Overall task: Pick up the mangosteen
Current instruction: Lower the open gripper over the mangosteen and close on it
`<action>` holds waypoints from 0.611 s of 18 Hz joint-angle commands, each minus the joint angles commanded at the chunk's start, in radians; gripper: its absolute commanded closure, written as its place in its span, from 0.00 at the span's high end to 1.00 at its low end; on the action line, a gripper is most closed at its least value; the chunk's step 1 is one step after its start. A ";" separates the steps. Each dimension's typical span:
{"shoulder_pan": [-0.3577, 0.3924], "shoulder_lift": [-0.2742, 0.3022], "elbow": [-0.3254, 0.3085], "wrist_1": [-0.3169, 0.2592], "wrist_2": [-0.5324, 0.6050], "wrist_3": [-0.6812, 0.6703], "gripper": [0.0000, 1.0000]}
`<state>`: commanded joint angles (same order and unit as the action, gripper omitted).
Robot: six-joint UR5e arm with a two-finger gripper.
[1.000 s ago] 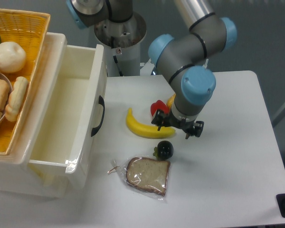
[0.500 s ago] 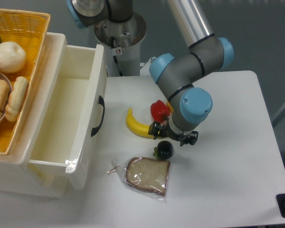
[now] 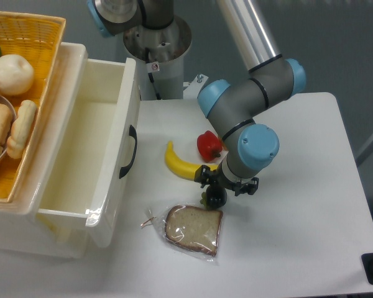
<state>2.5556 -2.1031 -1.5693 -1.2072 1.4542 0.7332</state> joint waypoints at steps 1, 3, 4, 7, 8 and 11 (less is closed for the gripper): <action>0.000 -0.003 0.000 0.000 -0.002 0.000 1.00; -0.002 -0.017 0.003 0.012 -0.002 0.000 1.00; -0.002 -0.018 0.003 0.018 -0.002 0.000 1.00; -0.003 -0.023 0.002 0.020 -0.002 0.000 1.00; -0.003 -0.023 0.002 0.021 -0.002 0.000 0.99; -0.003 -0.023 0.000 0.021 -0.002 0.000 0.73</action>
<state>2.5525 -2.1261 -1.5693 -1.1858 1.4527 0.7332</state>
